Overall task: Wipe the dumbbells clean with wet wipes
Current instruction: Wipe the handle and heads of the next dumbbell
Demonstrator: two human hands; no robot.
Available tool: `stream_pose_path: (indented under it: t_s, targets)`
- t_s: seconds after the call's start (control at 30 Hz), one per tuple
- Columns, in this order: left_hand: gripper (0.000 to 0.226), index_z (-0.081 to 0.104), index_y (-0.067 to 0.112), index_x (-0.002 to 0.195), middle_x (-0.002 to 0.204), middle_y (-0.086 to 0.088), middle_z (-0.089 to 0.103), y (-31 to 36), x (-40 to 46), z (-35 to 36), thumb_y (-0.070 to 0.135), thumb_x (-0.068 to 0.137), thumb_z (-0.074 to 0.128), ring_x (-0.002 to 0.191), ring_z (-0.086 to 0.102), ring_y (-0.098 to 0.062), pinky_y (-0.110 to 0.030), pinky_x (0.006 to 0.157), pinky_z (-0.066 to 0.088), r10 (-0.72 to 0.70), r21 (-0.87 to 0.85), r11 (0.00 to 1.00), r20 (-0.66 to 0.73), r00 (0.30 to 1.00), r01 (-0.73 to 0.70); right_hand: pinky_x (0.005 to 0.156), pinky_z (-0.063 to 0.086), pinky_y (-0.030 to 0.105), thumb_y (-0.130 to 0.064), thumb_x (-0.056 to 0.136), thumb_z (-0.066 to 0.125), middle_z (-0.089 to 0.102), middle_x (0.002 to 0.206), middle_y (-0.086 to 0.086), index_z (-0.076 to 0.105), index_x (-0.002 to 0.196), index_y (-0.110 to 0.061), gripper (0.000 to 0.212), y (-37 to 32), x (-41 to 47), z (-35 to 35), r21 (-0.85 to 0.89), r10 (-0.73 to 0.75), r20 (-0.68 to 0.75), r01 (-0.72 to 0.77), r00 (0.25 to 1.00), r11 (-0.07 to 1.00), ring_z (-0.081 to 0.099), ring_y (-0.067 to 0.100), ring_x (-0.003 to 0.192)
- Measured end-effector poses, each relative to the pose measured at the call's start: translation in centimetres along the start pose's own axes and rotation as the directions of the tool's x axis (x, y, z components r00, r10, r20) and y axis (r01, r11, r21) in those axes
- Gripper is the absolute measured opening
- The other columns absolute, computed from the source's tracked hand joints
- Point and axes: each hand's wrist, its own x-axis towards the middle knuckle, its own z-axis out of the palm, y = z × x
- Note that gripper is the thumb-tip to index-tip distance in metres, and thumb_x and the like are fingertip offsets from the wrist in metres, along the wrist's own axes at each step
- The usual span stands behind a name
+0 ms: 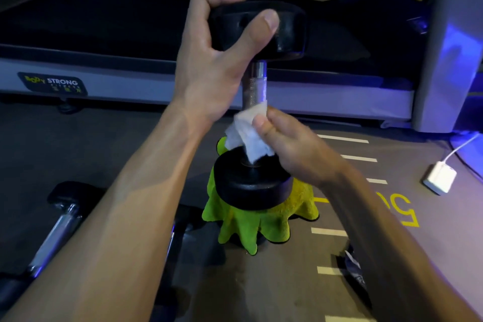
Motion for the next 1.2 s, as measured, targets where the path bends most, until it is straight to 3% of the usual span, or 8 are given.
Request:
stream_pose_path:
  t_s: [0.17, 0.4, 0.6, 0.73, 0.83, 0.97, 1.13, 1.2]
  targets:
    - [0.043, 0.055, 0.023, 0.119, 0.113, 0.010, 0.061, -0.3, -0.1, -0.6, 0.047, 0.089, 0.073, 0.107, 0.060, -0.001, -0.019, 0.093, 0.048, 0.010, -0.010, 1.000, -0.002, 1.000, -0.010, 0.111, 0.047, 0.037, -0.005, 0.104, 0.055, 0.066, 0.130, -0.003, 0.050, 0.141, -0.009, 0.037, 0.8, 0.0, 1.2, 0.067, -0.234, -0.060, 0.238, 0.970, 0.969, 0.061, 0.011, 0.126]
    - [0.046, 0.054, 0.020, 0.120, 0.105, 0.015, 0.059, -0.1, -0.3, -0.9, 0.047, 0.088, 0.073, 0.097, 0.059, 0.007, -0.018, 0.088, 0.048, 0.018, -0.030, 0.999, 0.028, 0.999, -0.017, 0.069, 0.048, 0.028, -0.040, 0.107, 0.049, 0.067, 0.084, -0.011, 0.067, 0.101, -0.017, 0.030, 1.1, -0.7, 0.0, -0.199, -0.082, 0.019, 0.084, 0.996, 0.976, 0.059, 0.004, 0.075]
    - [0.040, 0.053, 0.018, 0.122, 0.108, 0.014, 0.057, -0.1, -0.4, -1.0, 0.037, 0.094, 0.075, 0.098, 0.057, 0.010, -0.015, 0.088, 0.048, 0.003, -0.016, 1.000, 0.021, 1.000, -0.002, 0.109, 0.046, 0.038, -0.043, 0.100, 0.064, 0.067, 0.129, -0.012, 0.072, 0.123, -0.027, 0.028, 0.6, -0.8, -1.6, -0.299, 0.156, 0.220, -0.085, 0.963, 0.950, 0.060, 0.006, 0.120]
    - [0.042, 0.054, 0.019, 0.120, 0.109, 0.010, 0.059, 0.2, -0.4, -0.5, 0.041, 0.093, 0.076, 0.100, 0.059, 0.004, -0.016, 0.088, 0.048, 0.018, 0.036, 0.999, 0.001, 1.000, -0.018, 0.097, 0.054, 0.043, -0.040, 0.098, 0.068, 0.078, 0.106, -0.005, 0.077, 0.112, -0.024, 0.023, -1.0, -1.1, -1.8, -0.258, 0.218, 0.176, -0.169, 0.960, 0.951, 0.071, 0.016, 0.104]
    - [0.041, 0.055, 0.019, 0.116, 0.110, 0.005, 0.062, 0.5, -0.4, 0.0, 0.044, 0.091, 0.077, 0.100, 0.060, -0.001, -0.014, 0.086, 0.046, 0.032, 0.063, 0.998, -0.065, 0.997, -0.028, 0.067, 0.042, 0.042, -0.058, 0.099, 0.055, 0.063, 0.078, 0.001, 0.074, 0.097, -0.022, 0.040, -1.6, -2.2, -0.2, -0.617, 0.200, -0.065, -0.197, 0.978, 0.762, 0.057, 0.028, 0.081]
    - [0.043, 0.055, 0.021, 0.113, 0.114, -0.004, 0.064, 0.6, -0.5, 0.5, 0.047, 0.089, 0.078, 0.103, 0.062, -0.009, -0.017, 0.086, 0.048, 0.038, 0.075, 0.997, -0.064, 0.997, -0.033, 0.069, 0.030, 0.031, -0.060, 0.101, 0.043, 0.047, 0.081, 0.000, 0.064, 0.098, -0.024, 0.041, -3.3, -4.3, 2.4, -0.833, 0.146, -0.244, -0.284, 0.959, 0.475, 0.044, 0.024, 0.081]
    - [0.043, 0.055, 0.023, 0.116, 0.117, -0.001, 0.065, 1.0, -0.7, 0.8, 0.050, 0.089, 0.077, 0.108, 0.063, -0.007, -0.017, 0.089, 0.048, 0.042, 0.098, 0.994, -0.042, 0.998, -0.038, 0.052, 0.038, 0.033, -0.059, 0.079, 0.079, 0.052, 0.058, 0.003, 0.075, 0.080, -0.010, 0.048, -2.3, -1.8, 0.7, -0.460, 0.219, -0.182, -0.280, 0.959, 0.843, 0.049, 0.022, 0.058]
    - [0.044, 0.055, 0.023, 0.116, 0.118, 0.002, 0.065, 1.0, -0.7, 0.8, 0.050, 0.089, 0.077, 0.109, 0.062, -0.006, -0.017, 0.091, 0.048, 0.038, 0.103, 0.994, -0.040, 0.998, -0.034, 0.066, 0.058, 0.044, -0.054, 0.068, 0.086, 0.073, 0.072, 0.010, 0.079, 0.088, -0.010, 0.049, -1.2, -0.9, 0.6, -0.199, 0.269, -0.083, -0.281, 0.960, 0.939, 0.068, 0.029, 0.069]
